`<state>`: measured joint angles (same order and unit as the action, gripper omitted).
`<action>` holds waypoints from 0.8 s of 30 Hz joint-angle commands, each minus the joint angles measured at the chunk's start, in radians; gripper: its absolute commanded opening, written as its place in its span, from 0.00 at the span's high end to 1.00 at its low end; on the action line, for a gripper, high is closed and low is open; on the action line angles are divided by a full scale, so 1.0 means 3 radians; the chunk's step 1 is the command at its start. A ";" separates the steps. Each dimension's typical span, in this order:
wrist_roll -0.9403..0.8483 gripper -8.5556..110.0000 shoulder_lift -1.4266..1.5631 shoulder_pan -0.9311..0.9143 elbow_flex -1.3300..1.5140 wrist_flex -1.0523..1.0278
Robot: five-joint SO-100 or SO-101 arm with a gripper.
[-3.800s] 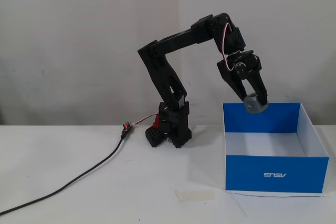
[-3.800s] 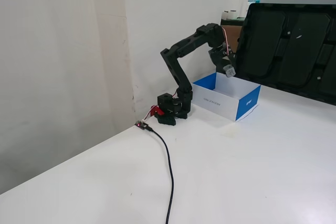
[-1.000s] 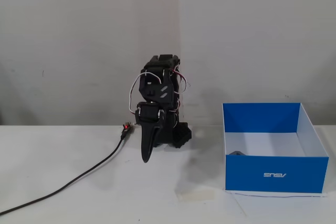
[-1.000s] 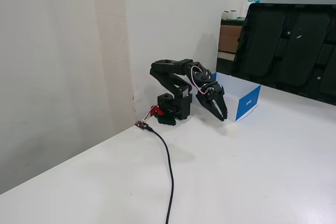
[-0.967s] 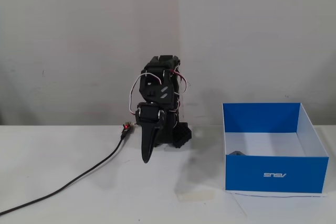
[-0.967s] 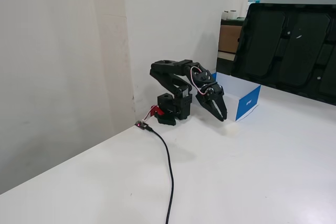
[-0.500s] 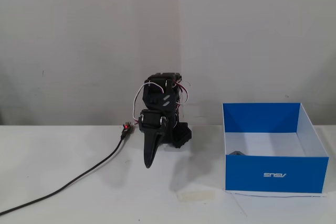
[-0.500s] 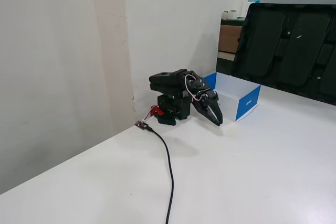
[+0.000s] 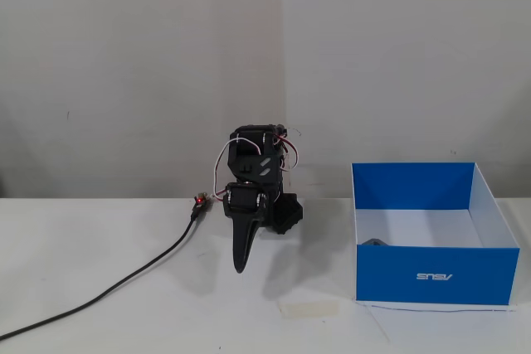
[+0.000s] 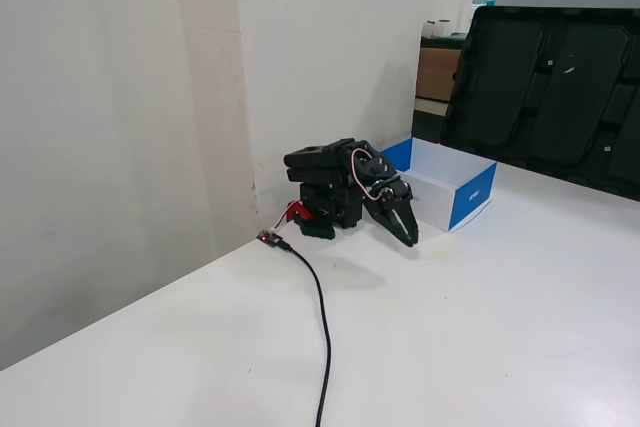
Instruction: Pick the gray block and keep it in the box.
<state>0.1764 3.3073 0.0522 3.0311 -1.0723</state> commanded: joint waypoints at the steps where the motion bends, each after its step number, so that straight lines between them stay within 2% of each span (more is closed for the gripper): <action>1: -0.0020 0.93 0.0404 0.0020 0.0066 -0.0015; 24: 0.0015 0.93 0.0404 -0.0077 0.0066 -0.0051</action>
<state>0.1764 3.3073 0.0337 3.0434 -1.0845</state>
